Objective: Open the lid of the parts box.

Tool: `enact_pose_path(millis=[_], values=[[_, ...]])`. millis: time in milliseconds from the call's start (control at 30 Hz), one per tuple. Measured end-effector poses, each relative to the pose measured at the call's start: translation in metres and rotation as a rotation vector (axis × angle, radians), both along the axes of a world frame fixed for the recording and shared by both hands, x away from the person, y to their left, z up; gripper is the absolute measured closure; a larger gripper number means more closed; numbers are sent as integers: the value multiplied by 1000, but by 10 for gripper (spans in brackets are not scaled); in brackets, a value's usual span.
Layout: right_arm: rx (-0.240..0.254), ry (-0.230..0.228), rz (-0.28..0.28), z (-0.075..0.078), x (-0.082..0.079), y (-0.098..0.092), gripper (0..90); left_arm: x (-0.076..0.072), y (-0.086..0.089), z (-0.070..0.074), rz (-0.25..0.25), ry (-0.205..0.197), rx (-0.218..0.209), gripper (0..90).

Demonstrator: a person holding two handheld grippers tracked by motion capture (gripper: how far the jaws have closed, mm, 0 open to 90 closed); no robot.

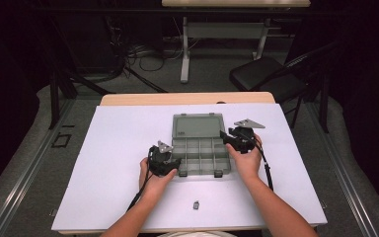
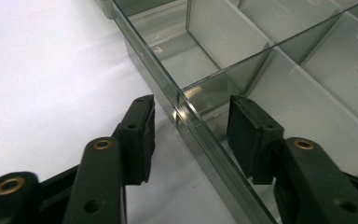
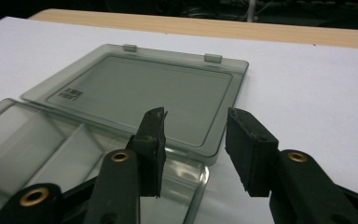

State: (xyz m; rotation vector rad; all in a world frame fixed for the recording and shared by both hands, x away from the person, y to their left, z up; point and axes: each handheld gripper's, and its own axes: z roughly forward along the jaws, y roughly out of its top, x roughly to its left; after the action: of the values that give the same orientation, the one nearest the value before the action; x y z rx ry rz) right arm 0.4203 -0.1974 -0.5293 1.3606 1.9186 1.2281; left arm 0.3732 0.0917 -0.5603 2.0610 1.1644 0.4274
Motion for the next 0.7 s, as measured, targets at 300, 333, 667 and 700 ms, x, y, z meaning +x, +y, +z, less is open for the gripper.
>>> enact_pose_path(millis=[300, 333, 667, 700], values=[[-62, -47, 68, 5, -35, 0, 488, -6, 11, 27, 5, -44, -80, 474], [-64, -50, 81, 6, -39, -1, 473, -8, 12, 30, -4, -61, -86, 473], [-18, -28, 120, 10, -76, -7, 327, -34, 17, 43, -69, -65, -94, 428], [-15, -23, 124, 10, -81, -7, 306, -41, 17, 42, -80, -52, -134, 400]])
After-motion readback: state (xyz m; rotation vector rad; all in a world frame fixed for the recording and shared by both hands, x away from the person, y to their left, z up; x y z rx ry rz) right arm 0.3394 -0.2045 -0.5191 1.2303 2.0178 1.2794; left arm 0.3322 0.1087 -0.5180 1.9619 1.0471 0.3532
